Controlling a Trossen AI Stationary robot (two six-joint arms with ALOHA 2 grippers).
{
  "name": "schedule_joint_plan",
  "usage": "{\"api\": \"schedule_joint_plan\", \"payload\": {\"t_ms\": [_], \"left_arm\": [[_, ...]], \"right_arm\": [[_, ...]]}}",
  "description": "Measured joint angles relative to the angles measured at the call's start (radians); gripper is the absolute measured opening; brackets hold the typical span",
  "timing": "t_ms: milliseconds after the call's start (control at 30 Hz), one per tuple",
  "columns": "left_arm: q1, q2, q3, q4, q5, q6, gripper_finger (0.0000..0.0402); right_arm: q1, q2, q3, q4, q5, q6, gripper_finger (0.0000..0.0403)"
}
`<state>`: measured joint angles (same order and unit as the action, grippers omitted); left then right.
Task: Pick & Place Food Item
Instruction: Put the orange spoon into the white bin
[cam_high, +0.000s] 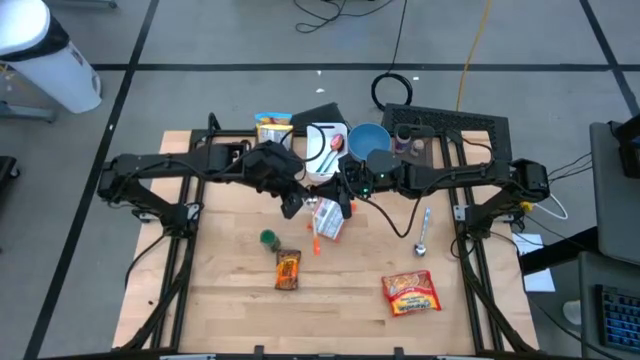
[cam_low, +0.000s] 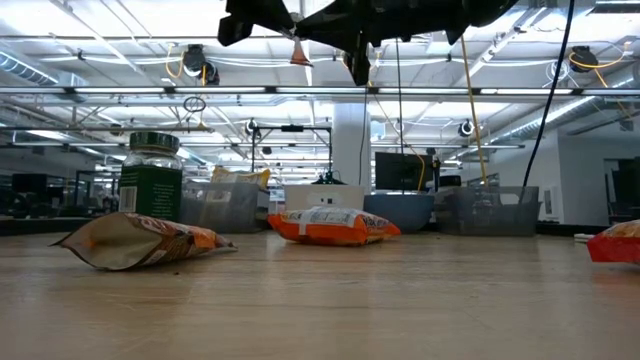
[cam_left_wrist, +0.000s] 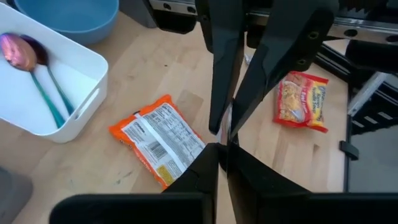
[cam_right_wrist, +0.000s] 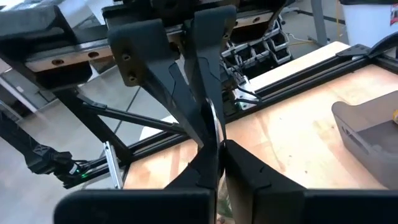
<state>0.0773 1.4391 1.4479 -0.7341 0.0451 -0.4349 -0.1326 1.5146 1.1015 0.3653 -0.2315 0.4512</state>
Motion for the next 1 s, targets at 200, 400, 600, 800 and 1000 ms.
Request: {"api": "schedule_joint_plan", "payload": {"t_ms": [200, 400, 600, 800, 1000], "left_arm": [[0.05, 0.0, 0.0, 0.004, 0.157, 0.016, 0.0053], [0.119, -0.006, 0.0, 0.005, 0.33, -0.005, 0.0132], [0.171, -0.013, 0.0, -0.036, 0.425, -0.016, 0.02], [0.182, -0.014, 0.0, -0.099, 0.421, 0.001, 0.0226], [0.156, -0.015, 0.0, -0.057, 0.331, -0.014, 0.0227]], "right_arm": [[-0.006, 0.0, 0.0, 0.003, -0.009, -0.001, 0.0001], [-0.006, 0.0, 0.0, 0.021, -0.008, -0.009, 0.0], [-0.018, -0.024, -0.001, 0.029, -0.007, -0.013, 0.0], [-0.054, -0.082, -0.001, 0.027, 0.0, -0.019, 0.0], [-0.099, -0.134, -0.001, -0.013, 0.003, -0.023, 0.0]]}}
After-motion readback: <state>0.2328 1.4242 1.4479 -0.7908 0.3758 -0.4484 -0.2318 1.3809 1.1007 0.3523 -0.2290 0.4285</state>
